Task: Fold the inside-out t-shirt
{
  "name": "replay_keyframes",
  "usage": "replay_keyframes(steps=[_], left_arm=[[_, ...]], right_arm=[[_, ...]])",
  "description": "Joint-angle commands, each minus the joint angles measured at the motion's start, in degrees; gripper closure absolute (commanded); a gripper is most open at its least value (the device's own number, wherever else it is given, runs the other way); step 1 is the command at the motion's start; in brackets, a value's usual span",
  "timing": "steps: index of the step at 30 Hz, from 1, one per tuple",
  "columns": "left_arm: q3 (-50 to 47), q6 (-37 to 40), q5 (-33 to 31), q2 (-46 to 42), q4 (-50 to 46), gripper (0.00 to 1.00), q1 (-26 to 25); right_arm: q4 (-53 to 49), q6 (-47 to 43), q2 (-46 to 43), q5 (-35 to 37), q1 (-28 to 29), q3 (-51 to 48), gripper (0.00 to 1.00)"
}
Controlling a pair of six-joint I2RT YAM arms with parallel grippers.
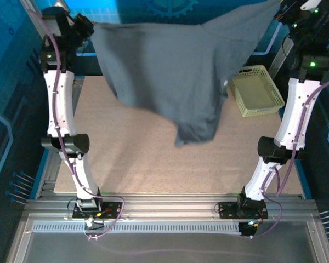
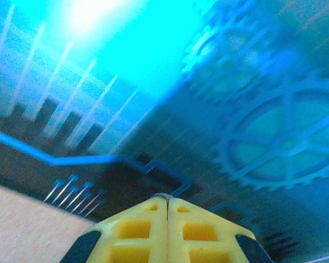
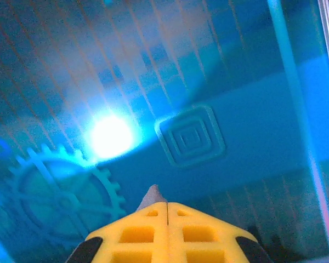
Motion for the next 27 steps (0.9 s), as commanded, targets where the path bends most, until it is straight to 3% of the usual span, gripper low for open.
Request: replay_keyframes(steps=[1, 5, 10, 12, 15, 19, 21, 27], left_arm=[[2.12, -7.01, 5.44, -3.95, 12.43, 1.00, 4.20], [-6.12, -4.82, 7.81, -10.66, 21.40, 1.00, 5.19], [-30.23, -0.46, 10.44, -22.56, 31.54, 1.00, 5.27], [-40.11, -0.61, 13.74, -26.31, 35.83, 1.00, 5.19], [-55.31, -2.04, 19.26, -31.40, 41.40, 1.00, 4.73], [-76.23, -1.38, 20.78, -39.96, 44.14, 1.00, 1.50], [-84.40, 0.48, 21.47, -44.27, 42.90, 1.00, -1.65], [-107.02, 3.23, 13.82, -58.32, 33.73, 1.00, -12.32]], right_arm=[[16.96, 8.54, -3.82, -3.22, -0.83, 1.12, 1.00], [19.24, 6.83, -6.20, -2.05, -1.63, 1.79, 1.00], [13.90, 2.50, -11.70, -7.55, -1.65, -7.26, 1.00], [12.55, 0.99, -16.80, -9.76, -0.74, -18.59, 1.00], [19.77, -0.07, -28.92, -11.20, 0.59, -46.53, 1.00], [21.49, -0.32, -43.01, -8.67, 1.15, -75.07, 1.00], [18.43, -1.00, -48.01, -7.68, 1.09, -84.33, 1.00], [1.34, 1.04, -62.58, 0.31, -0.93, -105.03, 1.00]])
